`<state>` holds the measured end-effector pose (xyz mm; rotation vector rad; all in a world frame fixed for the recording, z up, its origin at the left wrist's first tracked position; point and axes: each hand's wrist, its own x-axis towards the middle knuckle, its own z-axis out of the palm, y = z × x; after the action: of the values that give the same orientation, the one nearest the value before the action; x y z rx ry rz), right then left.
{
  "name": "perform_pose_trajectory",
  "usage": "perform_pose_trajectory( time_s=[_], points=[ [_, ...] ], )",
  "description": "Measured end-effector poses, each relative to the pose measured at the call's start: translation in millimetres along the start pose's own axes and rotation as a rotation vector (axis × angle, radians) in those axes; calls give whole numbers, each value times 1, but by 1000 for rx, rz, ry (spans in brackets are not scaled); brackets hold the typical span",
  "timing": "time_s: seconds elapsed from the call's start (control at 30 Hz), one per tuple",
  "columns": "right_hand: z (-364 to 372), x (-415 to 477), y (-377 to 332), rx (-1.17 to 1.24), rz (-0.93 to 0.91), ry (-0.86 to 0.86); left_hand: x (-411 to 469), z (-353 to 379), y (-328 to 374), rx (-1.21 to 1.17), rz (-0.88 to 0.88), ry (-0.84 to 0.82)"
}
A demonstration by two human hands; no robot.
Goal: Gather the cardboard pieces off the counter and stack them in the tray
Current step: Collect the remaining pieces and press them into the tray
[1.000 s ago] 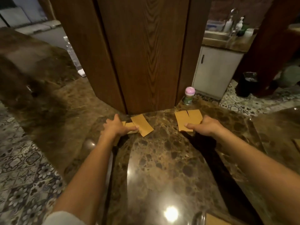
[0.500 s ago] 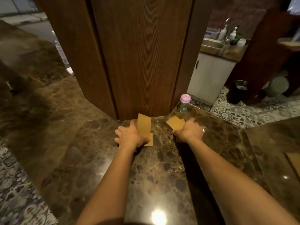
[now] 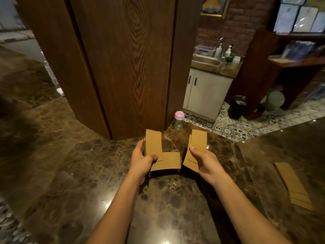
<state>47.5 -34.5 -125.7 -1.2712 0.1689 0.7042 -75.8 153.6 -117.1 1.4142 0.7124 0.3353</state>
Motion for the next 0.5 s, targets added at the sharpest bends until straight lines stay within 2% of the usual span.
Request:
perform_pose_trajectory(
  time_s=[0.1, 0.2, 0.27, 0.37, 0.5],
  points=[
    [-10, -33, -11, -86, -19, -86, -17, 12, 2, -110, -3, -2],
    [-15, -58, -15, -190, 21, -116, -39, 29, 7, -384, -73, -86],
    [-22, -73, -19, -224, 29, -109, -58, 39, 12, -477, -99, -146],
    [-38, -102, -36, -227, -30, -79, -84, 40, 11, -469, -74, -232],
    [-66, -147, -69, -402, -151, -53, -117, 32, 2, -518, -114, -292]
  ],
)
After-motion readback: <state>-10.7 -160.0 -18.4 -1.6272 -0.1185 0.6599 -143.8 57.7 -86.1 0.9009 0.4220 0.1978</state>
